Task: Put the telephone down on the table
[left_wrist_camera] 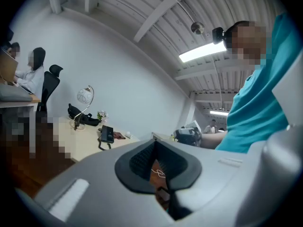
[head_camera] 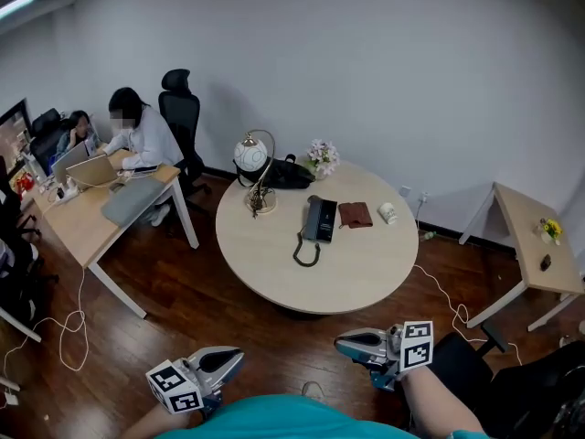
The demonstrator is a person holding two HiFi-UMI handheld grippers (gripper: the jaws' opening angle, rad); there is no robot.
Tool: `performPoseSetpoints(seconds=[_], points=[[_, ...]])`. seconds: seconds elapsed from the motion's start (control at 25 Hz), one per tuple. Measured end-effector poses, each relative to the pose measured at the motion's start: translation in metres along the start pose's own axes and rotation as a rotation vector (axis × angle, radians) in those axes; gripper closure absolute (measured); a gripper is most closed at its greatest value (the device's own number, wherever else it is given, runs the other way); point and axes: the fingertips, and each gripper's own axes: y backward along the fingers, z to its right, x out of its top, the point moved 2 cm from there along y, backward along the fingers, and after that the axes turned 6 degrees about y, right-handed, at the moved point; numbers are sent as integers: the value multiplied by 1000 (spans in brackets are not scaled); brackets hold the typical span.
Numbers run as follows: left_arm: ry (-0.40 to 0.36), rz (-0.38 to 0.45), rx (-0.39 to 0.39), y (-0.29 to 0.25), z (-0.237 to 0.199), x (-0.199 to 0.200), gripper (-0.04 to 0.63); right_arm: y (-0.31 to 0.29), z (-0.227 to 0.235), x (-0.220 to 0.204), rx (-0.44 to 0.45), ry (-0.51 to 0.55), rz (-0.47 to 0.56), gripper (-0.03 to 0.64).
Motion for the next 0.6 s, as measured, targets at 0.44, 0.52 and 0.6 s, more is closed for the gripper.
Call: performPoseSetpoints(seconds=[0.44, 0.52, 0.6], points=[[24, 35, -1, 79, 27, -22, 591, -35, -80, -29, -63, 64, 31, 617], [20, 42, -9, 70, 38, -24, 591, -19, -86, -37, -98, 61, 48, 617], [27, 46, -18, 55, 51, -28, 591, 2, -91, -46, -143, 66, 60, 617]])
